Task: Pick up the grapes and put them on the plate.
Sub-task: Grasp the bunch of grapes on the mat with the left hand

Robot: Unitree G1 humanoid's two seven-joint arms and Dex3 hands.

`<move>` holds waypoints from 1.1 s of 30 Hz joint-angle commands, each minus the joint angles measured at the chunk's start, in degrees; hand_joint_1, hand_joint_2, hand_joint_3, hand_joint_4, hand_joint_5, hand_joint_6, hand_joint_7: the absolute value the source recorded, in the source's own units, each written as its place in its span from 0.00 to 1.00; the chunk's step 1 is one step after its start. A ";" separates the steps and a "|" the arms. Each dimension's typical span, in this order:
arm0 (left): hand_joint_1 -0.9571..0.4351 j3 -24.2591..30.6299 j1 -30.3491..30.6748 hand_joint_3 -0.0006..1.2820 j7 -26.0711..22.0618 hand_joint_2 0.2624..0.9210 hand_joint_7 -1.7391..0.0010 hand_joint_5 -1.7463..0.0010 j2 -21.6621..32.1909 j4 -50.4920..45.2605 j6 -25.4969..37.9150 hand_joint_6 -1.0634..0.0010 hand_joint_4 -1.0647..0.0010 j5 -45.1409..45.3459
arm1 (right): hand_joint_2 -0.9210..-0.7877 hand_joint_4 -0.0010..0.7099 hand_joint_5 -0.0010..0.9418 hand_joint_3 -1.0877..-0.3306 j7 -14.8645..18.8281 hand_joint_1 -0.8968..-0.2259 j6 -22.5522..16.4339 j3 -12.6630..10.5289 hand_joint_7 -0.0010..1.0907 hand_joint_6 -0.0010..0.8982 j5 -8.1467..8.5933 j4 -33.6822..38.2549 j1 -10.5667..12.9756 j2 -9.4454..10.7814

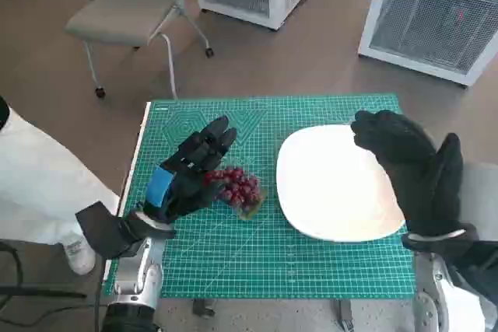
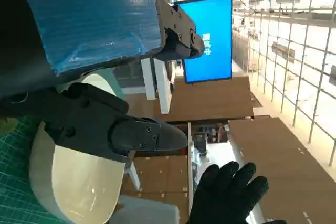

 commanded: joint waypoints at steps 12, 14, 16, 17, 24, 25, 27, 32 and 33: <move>0.36 -0.44 1.23 0.17 -0.08 1.00 1.00 1.00 -0.19 -2.11 0.93 0.60 0.72 -0.07 | 0.00 0.67 0.89 0.65 -0.24 0.84 1.27 0.14 0.90 0.30 0.10 -0.16 1.12 0.34; 0.36 -0.48 1.26 0.17 -0.19 1.00 1.00 1.00 -0.16 -1.98 0.84 0.60 0.72 -0.05 | 0.00 0.67 0.89 0.65 -0.28 0.84 1.29 0.18 0.90 0.30 0.02 -0.25 1.15 0.36; 0.36 -0.49 1.26 0.17 -0.24 1.00 1.00 1.00 -0.08 -1.89 0.79 0.60 0.72 -0.03 | 0.00 0.67 0.89 0.65 -0.32 0.84 1.31 0.20 0.90 0.30 -0.04 -0.32 1.19 0.36; 0.36 -0.49 1.25 0.17 -0.26 1.00 1.00 1.00 -0.03 -1.87 0.81 0.60 0.72 -0.05 | 0.00 0.67 0.89 0.65 -0.32 0.84 1.32 0.20 0.90 0.30 -0.05 -0.34 1.20 0.36; 0.36 -0.50 1.23 0.17 -0.11 1.00 1.00 1.00 0.10 -2.70 1.77 0.60 0.72 -0.26 | 0.00 0.67 0.89 0.65 -0.14 0.84 1.32 0.08 0.90 0.30 0.02 -0.40 1.32 0.21; 0.36 -0.50 1.26 0.17 -0.05 1.00 1.00 1.00 0.12 -2.86 1.89 0.60 0.72 -0.23 | 0.00 0.67 0.89 0.65 -0.13 0.84 1.31 0.08 0.90 0.30 0.02 -0.37 1.34 0.20; 0.36 -0.49 1.30 0.18 -0.02 1.00 1.00 1.00 0.16 -3.02 2.02 0.60 0.72 -0.20 | 0.00 0.67 0.89 0.65 -0.11 0.84 1.28 0.08 0.90 0.30 -0.01 -0.32 1.38 0.20; 0.36 -0.39 1.17 0.18 -0.13 1.00 1.00 1.00 0.17 -2.56 1.71 0.60 0.72 -0.09 | 0.00 0.67 0.89 0.65 -0.15 0.84 1.13 0.17 0.90 0.30 -0.21 -0.14 1.48 0.28; 0.36 -0.38 1.14 0.18 -0.14 1.00 1.00 1.00 0.17 -2.43 1.62 0.60 0.72 -0.06 | 0.00 0.67 0.89 0.65 -0.16 0.84 1.10 0.19 0.90 0.30 -0.24 -0.09 1.48 0.30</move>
